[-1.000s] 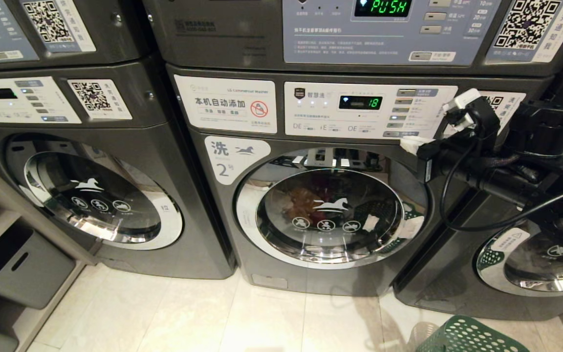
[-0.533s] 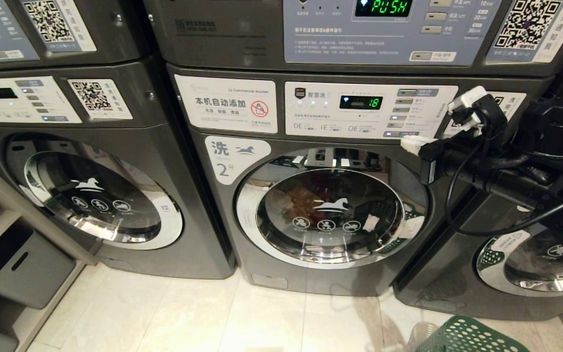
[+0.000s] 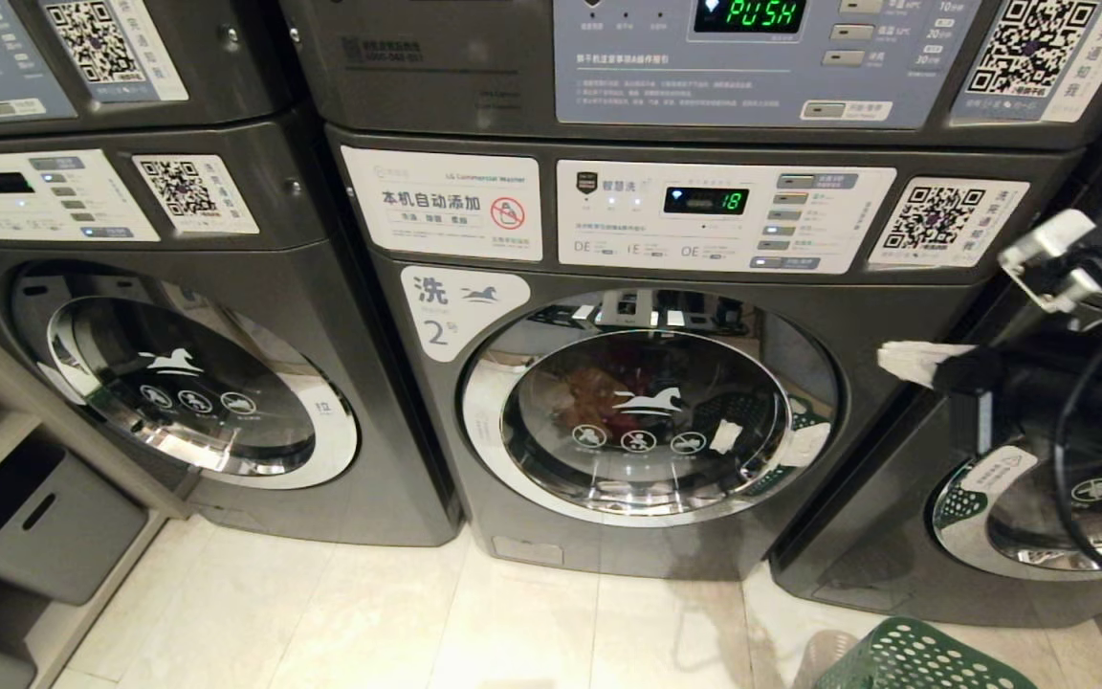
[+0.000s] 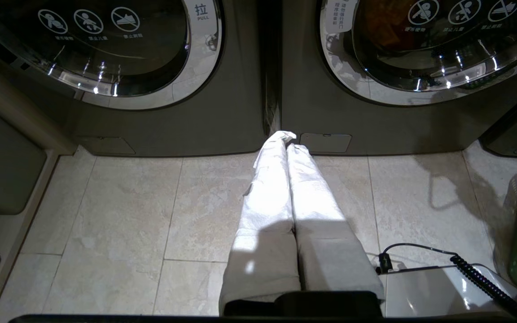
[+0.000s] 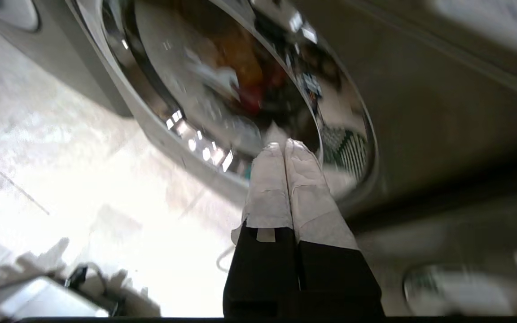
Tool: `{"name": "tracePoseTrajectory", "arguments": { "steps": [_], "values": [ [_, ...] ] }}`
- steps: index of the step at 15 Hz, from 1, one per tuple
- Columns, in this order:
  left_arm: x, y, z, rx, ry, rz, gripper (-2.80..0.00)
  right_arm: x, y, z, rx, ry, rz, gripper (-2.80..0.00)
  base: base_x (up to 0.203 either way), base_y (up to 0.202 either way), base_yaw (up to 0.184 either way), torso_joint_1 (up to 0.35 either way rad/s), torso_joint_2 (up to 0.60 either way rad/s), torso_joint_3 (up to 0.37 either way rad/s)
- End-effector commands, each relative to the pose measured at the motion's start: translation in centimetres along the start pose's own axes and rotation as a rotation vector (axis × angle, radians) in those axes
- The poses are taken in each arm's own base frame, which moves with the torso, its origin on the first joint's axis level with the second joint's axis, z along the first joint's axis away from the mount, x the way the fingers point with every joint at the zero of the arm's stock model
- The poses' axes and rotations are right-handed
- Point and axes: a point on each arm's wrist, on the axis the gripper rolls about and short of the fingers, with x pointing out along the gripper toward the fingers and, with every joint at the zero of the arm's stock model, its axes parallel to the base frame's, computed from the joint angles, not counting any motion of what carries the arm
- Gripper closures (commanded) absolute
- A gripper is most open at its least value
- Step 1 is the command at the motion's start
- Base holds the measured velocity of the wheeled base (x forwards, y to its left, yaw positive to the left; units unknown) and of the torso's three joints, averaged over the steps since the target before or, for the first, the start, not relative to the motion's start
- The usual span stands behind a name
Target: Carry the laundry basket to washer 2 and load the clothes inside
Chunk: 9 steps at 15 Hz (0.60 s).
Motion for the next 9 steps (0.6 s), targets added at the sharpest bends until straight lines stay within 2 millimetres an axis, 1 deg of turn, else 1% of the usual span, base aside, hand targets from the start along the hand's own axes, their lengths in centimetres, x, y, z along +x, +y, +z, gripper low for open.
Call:
{"name": "tracePoseTrajectory", "arguments": {
  "steps": [1,2,3,5,6,7,8,9],
  "values": [
    [0.0,0.0,0.0,0.000,0.001,0.000,0.00,-8.8,1.4,-0.7,0.031,0.000,-0.101,0.00,0.000,0.000,0.000,0.000,0.00,0.000],
    [0.0,0.0,0.0,0.000,0.001,0.000,0.00,-11.2,2.2,-2.2,0.069,0.012,-0.155,0.00,0.000,0.000,0.000,0.000,0.00,0.000],
    [0.0,0.0,0.0,0.000,0.001,0.000,0.00,-12.9,3.1,-4.6,0.112,0.043,-0.201,0.00,0.000,0.000,0.000,0.000,0.00,0.000],
    [0.0,0.0,0.0,0.000,0.001,0.000,0.00,-15.2,5.4,-11.6,0.206,0.147,-0.261,0.00,0.000,0.000,0.000,0.000,0.00,0.000],
    [0.0,0.0,0.0,0.000,0.001,0.000,0.00,-16.0,6.4,-14.7,0.241,0.169,-0.282,0.00,0.000,0.000,0.000,0.000,0.00,0.000],
    [0.0,0.0,0.0,0.000,0.001,0.000,0.00,-16.8,7.3,-17.0,0.266,0.159,-0.291,0.00,0.000,0.000,0.000,0.000,0.00,0.000],
    [0.0,0.0,0.0,0.000,0.001,0.000,0.00,-17.3,7.9,-18.3,0.278,0.129,-0.296,0.00,0.000,0.000,0.000,0.000,0.00,0.000],
    [0.0,0.0,0.0,0.000,0.001,0.000,0.00,-17.8,8.3,-18.7,0.274,0.073,-0.305,0.00,0.000,0.000,0.000,0.000,0.00,0.000]
  ]
}}
